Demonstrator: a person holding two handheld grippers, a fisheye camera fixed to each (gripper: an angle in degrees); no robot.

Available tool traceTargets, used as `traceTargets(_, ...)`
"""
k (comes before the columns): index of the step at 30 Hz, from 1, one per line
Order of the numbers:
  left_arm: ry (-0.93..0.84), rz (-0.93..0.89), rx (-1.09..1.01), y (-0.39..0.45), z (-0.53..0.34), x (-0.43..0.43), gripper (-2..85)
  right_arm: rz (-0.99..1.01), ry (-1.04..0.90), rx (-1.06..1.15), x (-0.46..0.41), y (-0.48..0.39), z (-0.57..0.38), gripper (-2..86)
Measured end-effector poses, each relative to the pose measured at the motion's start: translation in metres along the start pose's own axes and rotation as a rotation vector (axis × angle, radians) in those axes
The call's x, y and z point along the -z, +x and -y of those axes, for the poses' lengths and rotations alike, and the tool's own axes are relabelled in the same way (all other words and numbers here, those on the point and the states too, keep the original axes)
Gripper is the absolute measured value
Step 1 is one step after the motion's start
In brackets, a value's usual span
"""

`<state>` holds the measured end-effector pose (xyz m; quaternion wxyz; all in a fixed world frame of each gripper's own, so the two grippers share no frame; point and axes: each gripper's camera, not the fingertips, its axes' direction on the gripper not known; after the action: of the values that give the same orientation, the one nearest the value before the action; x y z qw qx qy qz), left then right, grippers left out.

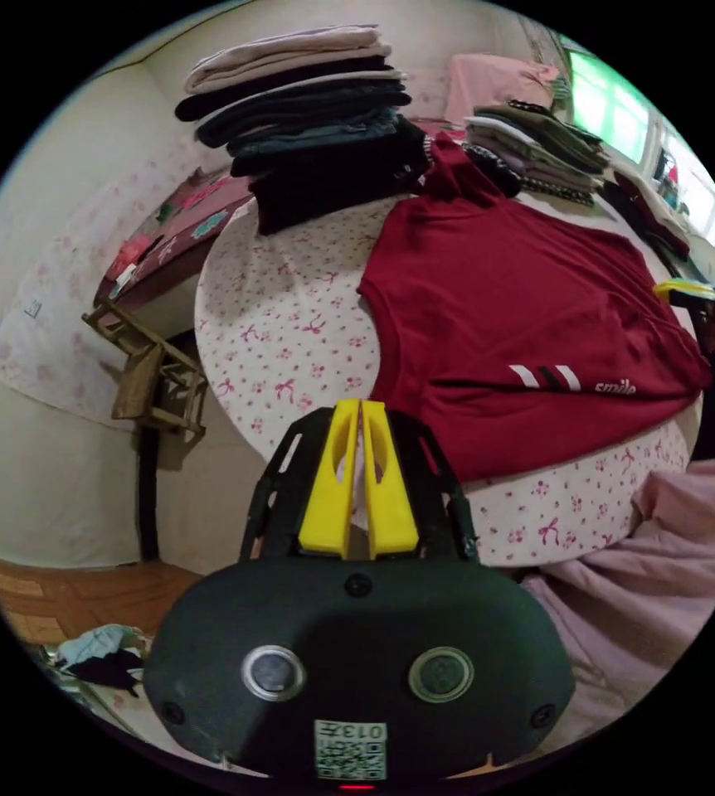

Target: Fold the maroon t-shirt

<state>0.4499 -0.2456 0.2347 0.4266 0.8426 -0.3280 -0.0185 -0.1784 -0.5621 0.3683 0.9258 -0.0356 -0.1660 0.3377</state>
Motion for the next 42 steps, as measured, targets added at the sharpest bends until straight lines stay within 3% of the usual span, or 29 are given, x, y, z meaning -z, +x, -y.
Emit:
traceTargets(3,0.015,-0.047,-0.113,0.02,-0.015,0.002,-0.2,-0.056,-0.052,0.097,-0.006,-0.026,-0.017,1.4)
traceTargets(7,-0.066,0.029,-0.285,0.063,-0.021,-0.018,-0.2,-0.11,-0.119,0.105,-0.03,-0.041,-0.032,0.6)
traceTargets(9,-0.084,0.069,-0.316,0.068,-0.024,-0.024,-0.2,-0.14,-0.22,0.088,-0.045,-0.039,-0.036,0.4)
traceTargets(12,-0.124,0.044,-0.288,0.056,-0.022,-0.023,-0.2,-0.177,-0.186,0.016,-0.021,-0.032,-0.044,0.3)
traceTargets(16,0.047,0.11,-0.267,0.057,-0.013,0.005,-0.2,-0.29,-0.098,-0.055,0.027,-0.016,-0.074,0.3)
traceTargets(23,0.136,0.029,-0.519,0.155,0.035,-0.012,-0.2,-0.347,-0.106,-0.222,0.046,0.024,-0.12,0.2)
traceTargets(30,0.055,0.104,-0.566,0.171,0.039,-0.047,-0.3,-0.374,-0.147,-0.198,0.021,0.056,-0.128,0.2)
traceTargets(35,-0.012,0.066,-0.424,0.152,0.04,-0.031,-0.3,-0.316,-0.122,-0.227,0.043,0.075,-0.143,0.2)
traceTargets(42,0.193,0.086,-0.496,0.203,0.056,0.016,-0.3,-0.354,-0.017,-0.156,0.053,0.073,-0.164,0.3)
